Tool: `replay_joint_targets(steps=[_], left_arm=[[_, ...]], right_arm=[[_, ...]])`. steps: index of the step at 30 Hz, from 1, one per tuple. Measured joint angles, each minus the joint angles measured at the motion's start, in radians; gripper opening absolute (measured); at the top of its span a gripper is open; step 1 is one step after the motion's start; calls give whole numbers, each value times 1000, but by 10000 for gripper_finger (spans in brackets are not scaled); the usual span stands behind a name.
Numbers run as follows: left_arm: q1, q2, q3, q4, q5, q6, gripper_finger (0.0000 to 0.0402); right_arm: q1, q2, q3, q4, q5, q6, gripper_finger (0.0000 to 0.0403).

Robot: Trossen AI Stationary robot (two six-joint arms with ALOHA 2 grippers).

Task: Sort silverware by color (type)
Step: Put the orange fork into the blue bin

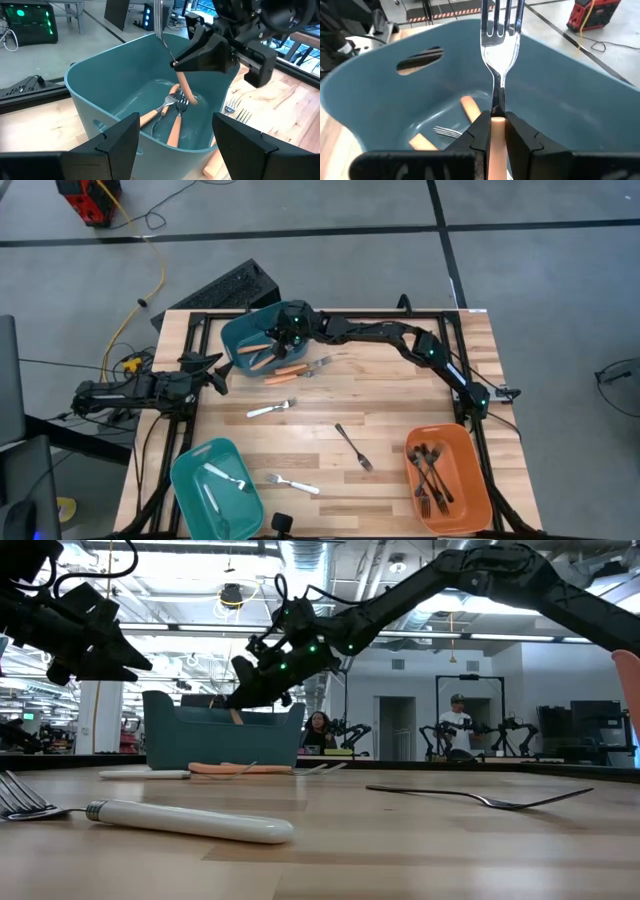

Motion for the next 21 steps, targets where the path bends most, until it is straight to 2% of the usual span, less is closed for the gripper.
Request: replay_joint_targets(steps=[6,21], left_arm=[[0,0,0,0,0,0,235],[0,0,0,1,-3,0,235]], right_arm=[[-8,-2,0,-18,2,6,66],[-1,-1,0,-47,2,-110,66]])
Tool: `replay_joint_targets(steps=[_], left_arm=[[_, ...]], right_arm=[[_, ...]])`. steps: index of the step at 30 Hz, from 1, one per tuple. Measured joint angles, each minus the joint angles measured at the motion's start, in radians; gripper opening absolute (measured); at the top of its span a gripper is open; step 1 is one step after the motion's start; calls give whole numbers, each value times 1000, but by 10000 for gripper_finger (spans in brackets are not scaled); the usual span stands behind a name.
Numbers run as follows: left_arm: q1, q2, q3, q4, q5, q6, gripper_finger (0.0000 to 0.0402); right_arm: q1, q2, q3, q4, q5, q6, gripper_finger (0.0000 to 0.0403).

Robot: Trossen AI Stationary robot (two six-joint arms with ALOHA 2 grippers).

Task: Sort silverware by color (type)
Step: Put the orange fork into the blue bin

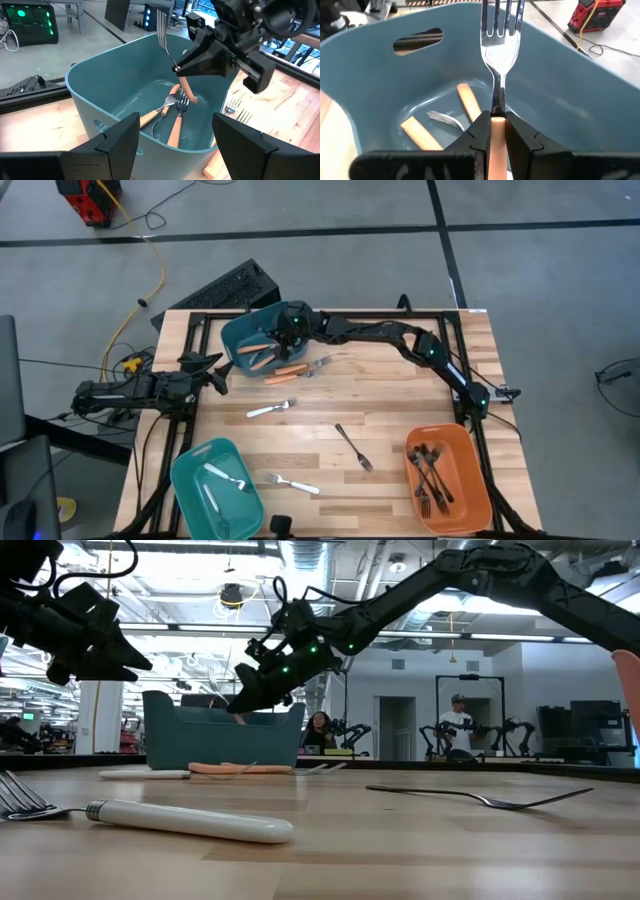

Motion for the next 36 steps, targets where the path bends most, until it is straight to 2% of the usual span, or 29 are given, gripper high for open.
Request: replay_joint_targets(steps=[31,36], left_arm=[[0,0,0,-1,0,-5,235],[0,0,0,-1,0,-5,235]], right_arm=[[14,0,0,-41,47,-38,66],[14,0,0,-45,55,-36,84]])
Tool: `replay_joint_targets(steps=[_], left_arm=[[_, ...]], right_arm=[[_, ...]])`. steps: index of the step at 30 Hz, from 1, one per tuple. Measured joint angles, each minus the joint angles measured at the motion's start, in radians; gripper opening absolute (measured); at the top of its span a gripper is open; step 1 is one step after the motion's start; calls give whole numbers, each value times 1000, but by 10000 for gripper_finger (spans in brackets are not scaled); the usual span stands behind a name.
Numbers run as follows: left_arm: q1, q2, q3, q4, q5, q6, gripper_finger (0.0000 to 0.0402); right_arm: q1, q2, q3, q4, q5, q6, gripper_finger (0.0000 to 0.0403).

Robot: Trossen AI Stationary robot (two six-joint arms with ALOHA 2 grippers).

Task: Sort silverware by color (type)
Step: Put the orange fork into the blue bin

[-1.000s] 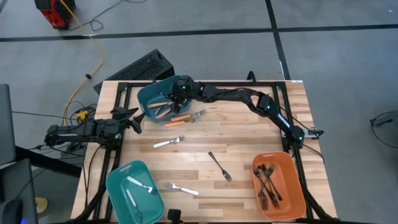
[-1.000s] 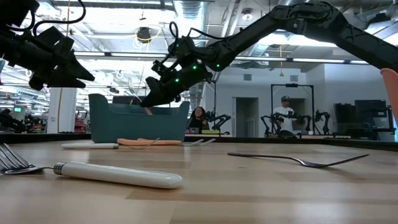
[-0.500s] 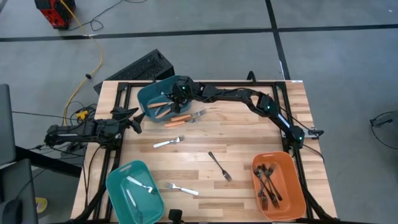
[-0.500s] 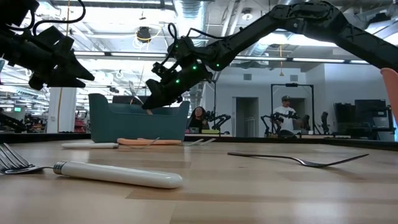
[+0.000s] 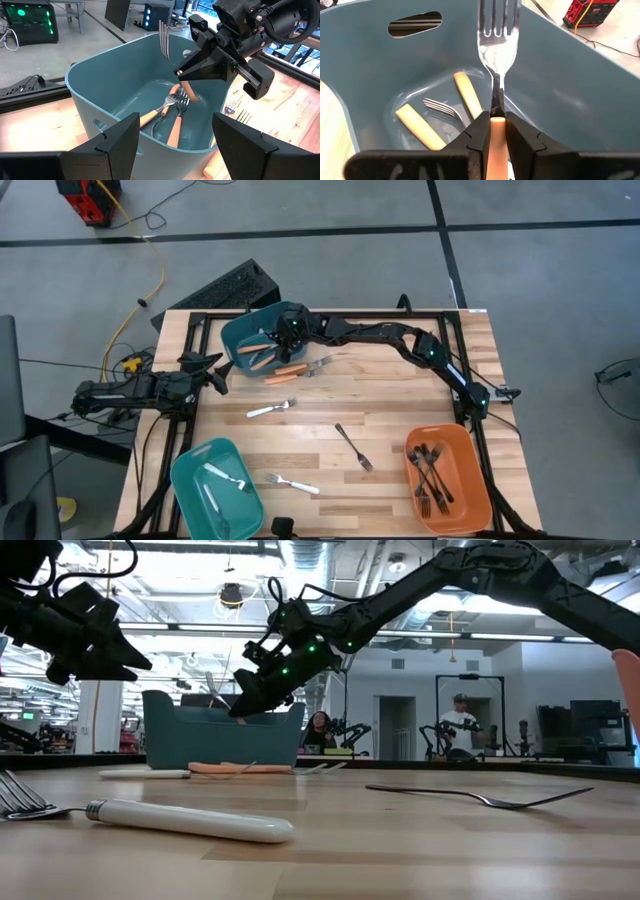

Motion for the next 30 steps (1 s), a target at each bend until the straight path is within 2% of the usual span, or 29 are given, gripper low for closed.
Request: replay_joint_targets(steps=[8,18,23,30], left_arm=[[0,0,0,0,0,0,235],[0,0,0,0,0,0,235],[0,0,0,0,3,0,235],[0,0,0,0,3,1,235]], right_arm=[[0,0,0,-3,0,1,130],[6,-12,1,29,-2,-14,142],[16,-16,78,-18,-3,-23,139],[44,-16,295,-271,-3,-125,139]])
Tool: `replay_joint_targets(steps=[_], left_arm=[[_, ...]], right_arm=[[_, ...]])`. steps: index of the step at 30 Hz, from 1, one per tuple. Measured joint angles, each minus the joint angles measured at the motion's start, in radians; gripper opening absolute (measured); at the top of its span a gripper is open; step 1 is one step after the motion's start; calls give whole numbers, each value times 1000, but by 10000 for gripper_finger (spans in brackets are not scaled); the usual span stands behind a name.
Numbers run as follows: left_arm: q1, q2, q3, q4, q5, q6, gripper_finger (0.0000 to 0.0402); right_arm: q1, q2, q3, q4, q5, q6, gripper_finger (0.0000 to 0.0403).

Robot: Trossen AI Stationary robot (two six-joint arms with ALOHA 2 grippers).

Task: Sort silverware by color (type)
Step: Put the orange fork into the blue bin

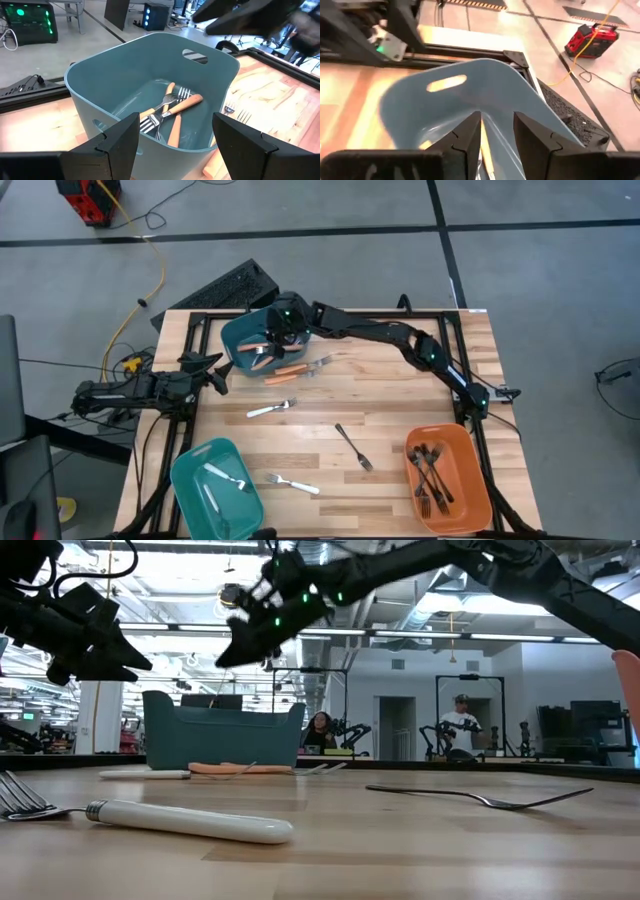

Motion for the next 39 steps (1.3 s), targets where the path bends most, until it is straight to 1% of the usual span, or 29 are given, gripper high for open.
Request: replay_joint_targets(steps=[2,3,5,9,12,16,20,23,28,34,36,39], left_arm=[[0,0,0,0,4,0,235],[0,0,0,0,5,0,235],[0,0,0,1,5,0,235],[0,0,0,1,5,1,235],[0,0,0,3,4,3,235],[0,0,0,2,7,-1,235],[0,0,0,2,8,-1,235],[0,0,0,3,8,-2,235],[0,0,0,3,12,-3,235],[0,0,0,2,14,3,235],[0,0,0,1,15,4,235],[0,0,0,-2,14,3,235]], right_arm=[[6,0,78,-91,0,-13,139],[10,-3,93,-108,-1,-24,139],[17,-52,67,-120,-3,-66,139],[23,-141,67,-230,21,-135,139],[23,-217,69,-305,31,-120,139],[18,-315,69,-486,32,-103,139],[27,-415,66,-629,89,-98,139],[35,-489,68,-739,141,-51,139],[35,-571,68,-956,151,57,139],[70,-591,65,-1256,152,196,139],[107,-596,22,-1237,157,214,139],[159,-643,-99,-1235,158,209,139]])
